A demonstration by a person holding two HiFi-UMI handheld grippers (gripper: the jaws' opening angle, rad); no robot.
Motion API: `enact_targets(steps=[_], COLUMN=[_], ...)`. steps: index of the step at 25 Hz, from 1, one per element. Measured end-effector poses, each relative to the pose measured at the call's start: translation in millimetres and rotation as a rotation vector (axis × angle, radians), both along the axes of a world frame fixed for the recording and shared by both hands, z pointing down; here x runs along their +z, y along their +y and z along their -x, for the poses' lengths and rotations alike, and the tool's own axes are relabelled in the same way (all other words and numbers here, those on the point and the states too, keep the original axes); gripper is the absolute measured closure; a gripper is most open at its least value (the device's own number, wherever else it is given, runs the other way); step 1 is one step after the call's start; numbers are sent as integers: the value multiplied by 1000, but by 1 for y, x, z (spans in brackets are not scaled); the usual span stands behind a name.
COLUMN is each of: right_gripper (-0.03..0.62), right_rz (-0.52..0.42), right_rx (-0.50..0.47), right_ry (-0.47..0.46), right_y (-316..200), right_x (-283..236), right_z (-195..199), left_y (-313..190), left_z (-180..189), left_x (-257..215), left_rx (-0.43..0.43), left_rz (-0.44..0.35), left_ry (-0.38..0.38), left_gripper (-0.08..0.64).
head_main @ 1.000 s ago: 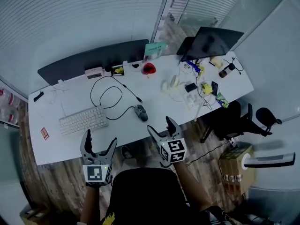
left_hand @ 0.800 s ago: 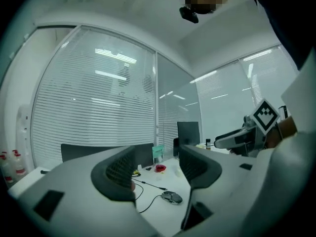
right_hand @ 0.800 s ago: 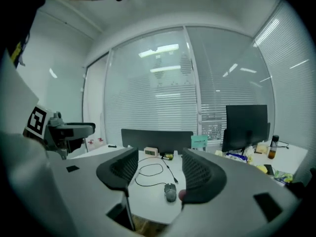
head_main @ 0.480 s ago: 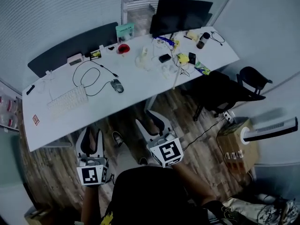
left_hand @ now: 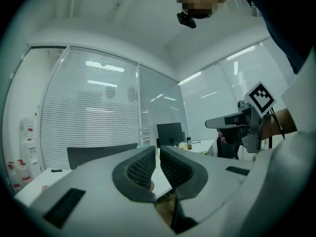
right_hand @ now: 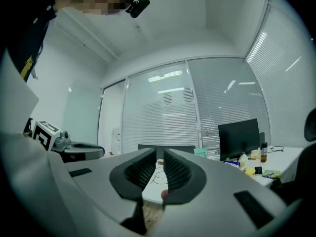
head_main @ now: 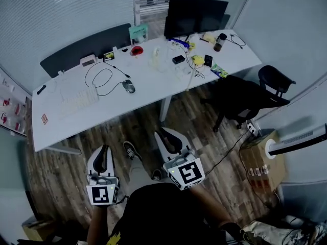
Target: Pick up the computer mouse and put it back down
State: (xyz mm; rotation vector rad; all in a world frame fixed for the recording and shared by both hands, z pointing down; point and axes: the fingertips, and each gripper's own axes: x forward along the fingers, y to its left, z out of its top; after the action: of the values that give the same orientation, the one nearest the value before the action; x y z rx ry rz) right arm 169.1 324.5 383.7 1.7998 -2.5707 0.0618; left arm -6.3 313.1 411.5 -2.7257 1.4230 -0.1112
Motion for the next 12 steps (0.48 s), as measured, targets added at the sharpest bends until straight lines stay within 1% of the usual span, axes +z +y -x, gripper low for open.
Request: enact_targets(steps=[3, 4, 8, 12], right_gripper=[566, 574, 575, 575], right_rz=[-20, -23, -22, -28], right_rx=[-11, -14, -19, -34], right_ry=[-6, -7, -35, -45], right_y=[7, 9, 11, 11], right_x=[-8, -9, -10, -10], right_z=[1, -1, -10, -6], left_y=[6, 8, 11, 11], left_z=[3, 2, -5, -6], left_x=[-7, -10, -18, -17], left_rx=[-16, -18, -23, -22], left_rz=[-4, -9, -27, -35], left_ry=[2, 0, -6, -32], left_gripper=[545, 546, 546, 546])
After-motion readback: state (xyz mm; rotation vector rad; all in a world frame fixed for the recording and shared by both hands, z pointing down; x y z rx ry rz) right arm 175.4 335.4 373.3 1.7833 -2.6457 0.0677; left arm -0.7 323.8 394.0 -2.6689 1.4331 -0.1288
